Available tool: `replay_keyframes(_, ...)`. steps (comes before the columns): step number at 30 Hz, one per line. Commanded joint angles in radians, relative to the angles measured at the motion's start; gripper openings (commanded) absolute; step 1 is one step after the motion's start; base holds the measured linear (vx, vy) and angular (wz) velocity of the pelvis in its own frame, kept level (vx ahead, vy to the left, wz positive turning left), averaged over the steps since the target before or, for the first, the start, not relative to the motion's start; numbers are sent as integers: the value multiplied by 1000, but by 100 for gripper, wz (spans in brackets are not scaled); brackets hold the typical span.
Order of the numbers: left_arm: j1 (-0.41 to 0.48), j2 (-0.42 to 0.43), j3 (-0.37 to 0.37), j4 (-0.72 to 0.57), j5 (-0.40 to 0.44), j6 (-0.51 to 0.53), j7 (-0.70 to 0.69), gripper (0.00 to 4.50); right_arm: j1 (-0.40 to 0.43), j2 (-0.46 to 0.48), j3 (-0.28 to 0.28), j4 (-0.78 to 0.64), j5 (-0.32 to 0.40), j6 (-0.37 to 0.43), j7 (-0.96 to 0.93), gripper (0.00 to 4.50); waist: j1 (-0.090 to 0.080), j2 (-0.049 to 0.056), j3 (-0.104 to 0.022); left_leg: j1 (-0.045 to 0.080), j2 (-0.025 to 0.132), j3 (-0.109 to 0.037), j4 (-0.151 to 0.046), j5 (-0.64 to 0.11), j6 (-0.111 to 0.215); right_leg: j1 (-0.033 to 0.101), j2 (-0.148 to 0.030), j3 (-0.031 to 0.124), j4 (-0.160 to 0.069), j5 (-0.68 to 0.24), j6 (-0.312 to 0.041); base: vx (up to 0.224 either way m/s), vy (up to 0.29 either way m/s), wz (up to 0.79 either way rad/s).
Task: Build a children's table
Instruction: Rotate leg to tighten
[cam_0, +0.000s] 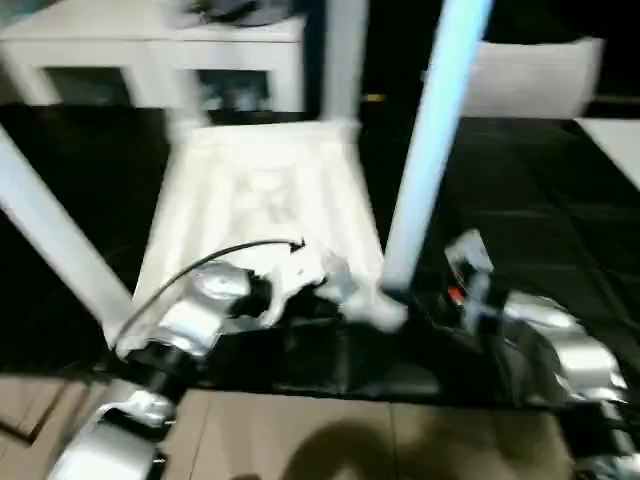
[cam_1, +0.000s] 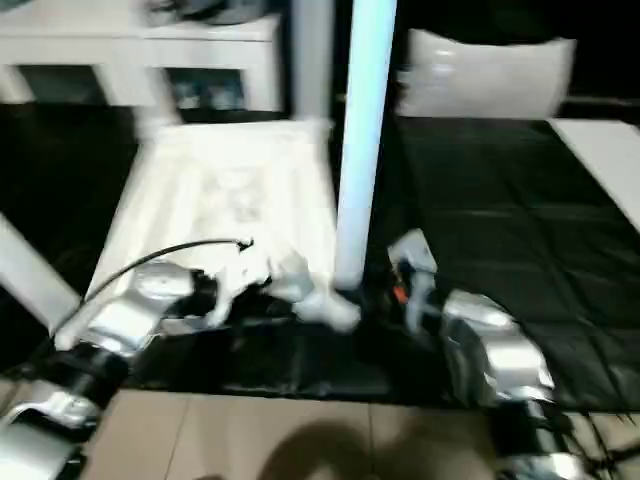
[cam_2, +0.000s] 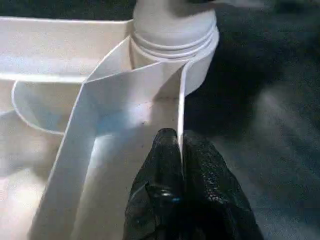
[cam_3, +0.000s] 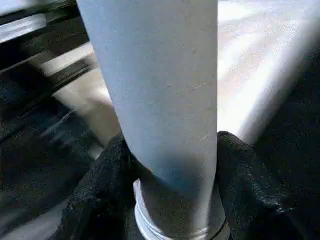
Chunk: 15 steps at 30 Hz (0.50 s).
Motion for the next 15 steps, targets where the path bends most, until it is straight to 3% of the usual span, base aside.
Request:
replay_keyframes(1,-28,-97,-16,-22,-34,31,61,0,-34,90,49,26,-18,44,-121,198,9,-22,-57,-12,17,-7,-70,-170,35,55,-61,36,-96,-429,-111,0,0,0)
replay_keyframes(3,-36,-124,-9,-11,-27,45,106,0,-40,119,38,35,-26,51,-178,198,0,-19,-58,-14,18,-6,-69,-151,40,53,-58,36,-92,-378,-130,0,0,0)
replay_keyframes(6,-60,-217,19,30,6,44,289,0,-60,200,11,84,-66,17,-331,198,-1,-17,-59,-12,18,-4,-68,-144,48,52,-56,37,-91,-345,-142,0,0,0)
replay_keyframes(7,-61,-230,14,33,15,33,303,0,-62,214,-2,96,-62,-8,-344,198,0,-19,-58,-12,17,-5,-68,-140,48,54,-56,36,-90,-334,-143,0,0,0)
replay_keyframes(8,-58,-236,9,26,21,34,306,0,-63,222,-11,99,-64,-22,-360,253,2,-18,-59,-11,18,-5,-69,-143,56,54,-59,36,-91,-332,-146,0,0,0)
replay_keyframes(9,-55,-238,7,20,23,39,307,0,-62,224,-17,98,-64,-28,-368,266,2,-17,-59,-12,19,-5,-70,-144,60,54,-58,37,-92,-330,-146,0,0,0)
replay_keyframes(13,-44,-214,-15,-5,38,42,275,0,-48,209,-31,68,-53,-44,-347,300,3,-10,-60,-12,22,-6,-71,-143,72,57,-59,38,-87,-280,-159,0,0,0)
replay_keyframes(15,-42,-203,-21,-7,43,38,266,0,-43,199,-34,57,-44,-47,-326,313,3,-13,-60,-13,21,-5,-70,-143,74,58,-59,39,-87,-267,-165,0,0,0)
